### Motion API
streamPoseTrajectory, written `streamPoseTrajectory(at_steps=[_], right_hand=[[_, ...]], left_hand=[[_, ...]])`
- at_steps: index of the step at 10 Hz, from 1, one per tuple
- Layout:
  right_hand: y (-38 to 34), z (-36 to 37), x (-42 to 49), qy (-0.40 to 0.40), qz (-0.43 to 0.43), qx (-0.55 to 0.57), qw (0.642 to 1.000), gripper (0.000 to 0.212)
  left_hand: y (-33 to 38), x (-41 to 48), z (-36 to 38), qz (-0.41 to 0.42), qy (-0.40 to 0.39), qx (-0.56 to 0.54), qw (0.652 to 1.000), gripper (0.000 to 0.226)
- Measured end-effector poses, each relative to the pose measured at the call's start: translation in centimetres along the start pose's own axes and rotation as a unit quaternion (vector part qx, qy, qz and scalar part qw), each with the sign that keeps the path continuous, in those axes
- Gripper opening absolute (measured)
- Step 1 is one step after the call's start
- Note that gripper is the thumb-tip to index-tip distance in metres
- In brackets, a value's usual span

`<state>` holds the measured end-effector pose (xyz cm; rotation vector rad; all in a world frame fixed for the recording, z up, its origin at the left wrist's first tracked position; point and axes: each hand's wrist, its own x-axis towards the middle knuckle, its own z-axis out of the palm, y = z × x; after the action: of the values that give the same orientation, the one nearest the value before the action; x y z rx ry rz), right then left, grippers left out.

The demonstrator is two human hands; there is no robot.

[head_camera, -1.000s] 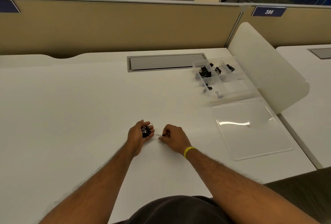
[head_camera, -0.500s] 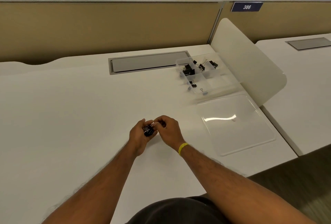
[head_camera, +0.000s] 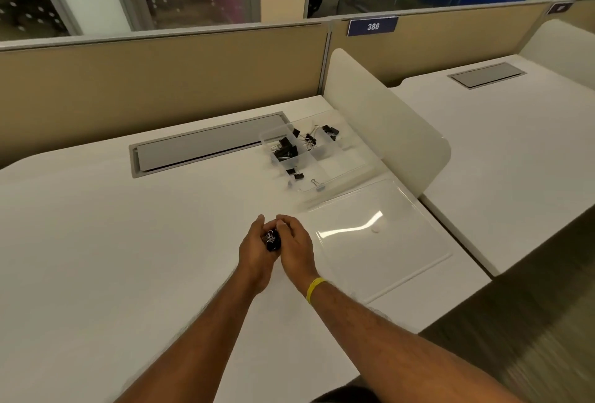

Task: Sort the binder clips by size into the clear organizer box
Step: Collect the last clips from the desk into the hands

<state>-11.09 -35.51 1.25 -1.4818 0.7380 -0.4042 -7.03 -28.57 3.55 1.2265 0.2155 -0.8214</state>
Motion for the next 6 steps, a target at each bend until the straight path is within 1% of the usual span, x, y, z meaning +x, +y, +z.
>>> streamPoseTrajectory(at_steps=[1, 2, 3, 4, 5, 6], right_hand=[[-1.6, -1.5, 3.0, 0.037, 0.041, 0.089, 0.995, 0.018], [-2.4, -2.7, 4.9, 0.04, 0.077, 0.111, 0.99, 0.017], [-4.9, -4.6, 7.0, 0.031, 0.107, 0.139, 0.984, 0.018], [-5.1, -5.4, 9.1, 0.032, 0.128, 0.157, 0.979, 0.02], [-5.9, -7.4, 13.2, 0.09, 0.188, 0.286, 0.935, 0.021], [-6.2, -8.1, 15.7, 0.097, 0.215, 0.349, 0.907, 0.018]], left_hand=[[0.6, 1.3, 4.0, 0.02, -0.038, 0.04, 0.998, 0.05], [0.9, 1.7, 7.1, 0.03, -0.095, 0.052, 0.994, 0.042], [1.3, 2.6, 10.9, 0.073, -0.12, 0.134, 0.981, 0.038], [2.0, 4.0, 12.4, 0.097, -0.119, 0.199, 0.968, 0.062], [3.2, 6.2, 13.6, 0.128, -0.121, 0.252, 0.952, 0.08], [4.1, 7.5, 13.8, 0.165, -0.107, 0.233, 0.953, 0.053]])
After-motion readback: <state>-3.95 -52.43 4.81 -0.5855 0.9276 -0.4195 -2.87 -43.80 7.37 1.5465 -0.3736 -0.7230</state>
